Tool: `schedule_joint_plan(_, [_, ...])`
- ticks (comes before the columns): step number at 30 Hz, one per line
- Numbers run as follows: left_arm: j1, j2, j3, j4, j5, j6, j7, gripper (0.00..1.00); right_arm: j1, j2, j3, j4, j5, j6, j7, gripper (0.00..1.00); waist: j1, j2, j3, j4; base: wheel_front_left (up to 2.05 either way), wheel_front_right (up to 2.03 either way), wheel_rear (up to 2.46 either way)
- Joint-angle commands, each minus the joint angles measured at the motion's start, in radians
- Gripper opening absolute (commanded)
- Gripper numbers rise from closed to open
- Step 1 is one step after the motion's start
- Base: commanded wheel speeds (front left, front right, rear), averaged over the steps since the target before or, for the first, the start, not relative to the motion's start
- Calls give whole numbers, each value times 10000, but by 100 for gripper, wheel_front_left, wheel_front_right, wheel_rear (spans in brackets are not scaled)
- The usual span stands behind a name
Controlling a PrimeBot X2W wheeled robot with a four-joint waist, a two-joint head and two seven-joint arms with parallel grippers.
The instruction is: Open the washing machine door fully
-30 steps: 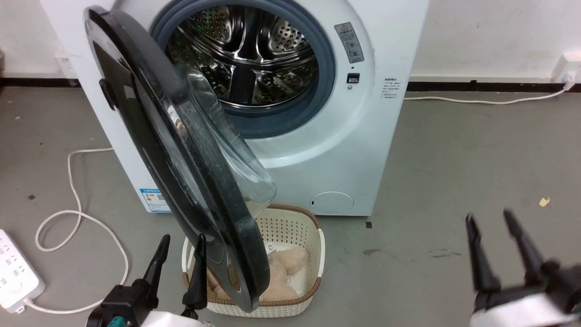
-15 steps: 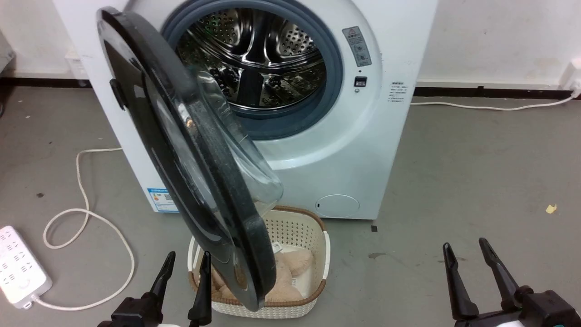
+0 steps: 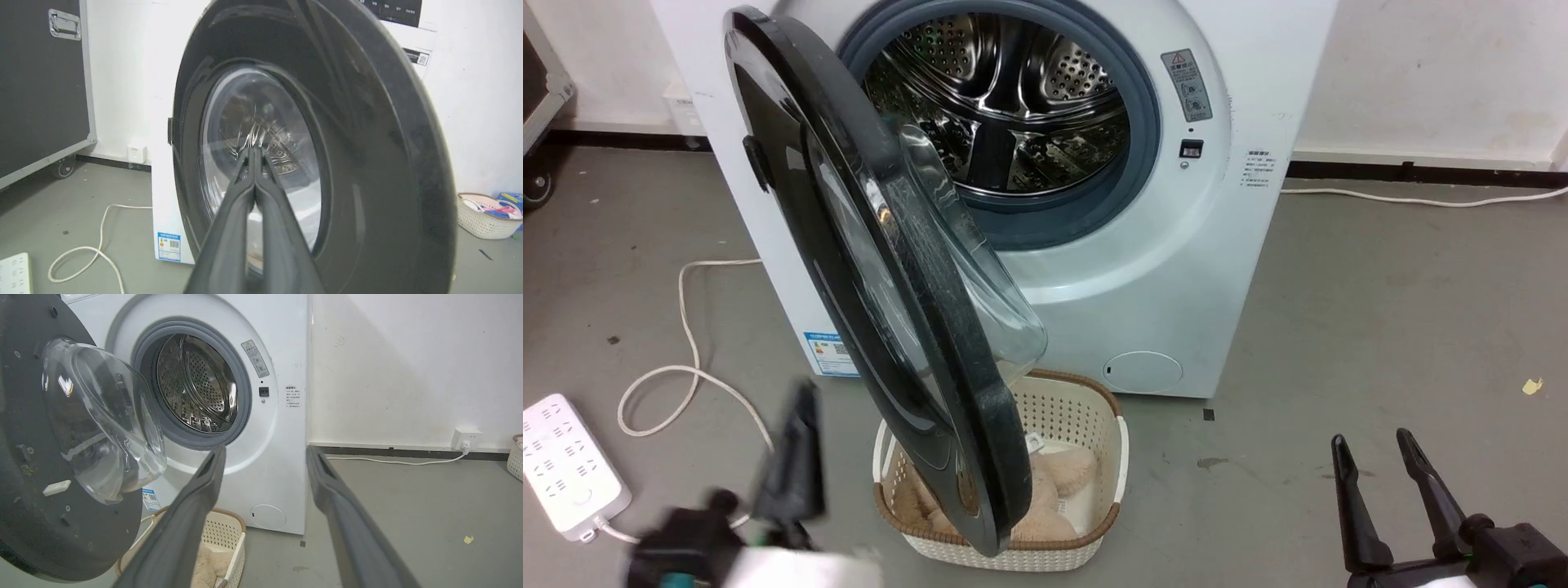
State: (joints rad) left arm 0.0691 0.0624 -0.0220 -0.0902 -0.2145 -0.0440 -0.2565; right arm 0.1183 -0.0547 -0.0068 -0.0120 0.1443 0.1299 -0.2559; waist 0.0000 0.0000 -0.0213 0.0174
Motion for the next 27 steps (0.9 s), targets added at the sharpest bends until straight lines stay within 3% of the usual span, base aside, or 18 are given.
schedule_joint_plan(1, [-331,-41,252,-617,-145,72,-53,0,-86,44,11,19,124,8,-52,100,0,0,11,14,0,0,0])
schedule_joint_plan(8, [-1406,-94,317,-2819,-427,138,-53,0,-79,44,-60,71,177,8,-54,100,0,0,-55,33,0,0,0])
schedule_joint_plan(15, [-1936,-110,-1383,-3891,-444,192,1082,0,-137,45,25,135,324,8,-57,100,0,0,-79,-123,0,0,0])
schedule_joint_plan(16, [-1936,-110,-1383,-3891,-444,192,1082,0,-137,45,25,135,324,8,-57,100,0,0,-79,-123,0,0,0])
schedule_joint_plan(18, [-1746,-116,-2640,-3718,-664,109,1687,0,-144,45,-4,234,464,8,-57,100,0,0,-36,-191,0,0,0])
schedule_joint_plan(22, [-1444,-118,-3773,-3036,-781,140,1968,0,-171,45,40,295,546,8,-57,100,0,0,25,-255,0,0,0])
schedule_joint_plan(27, [-958,-120,-5023,-1175,-1072,645,1939,0,-245,45,127,338,575,8,-58,100,0,0,162,-405,0,0,0])
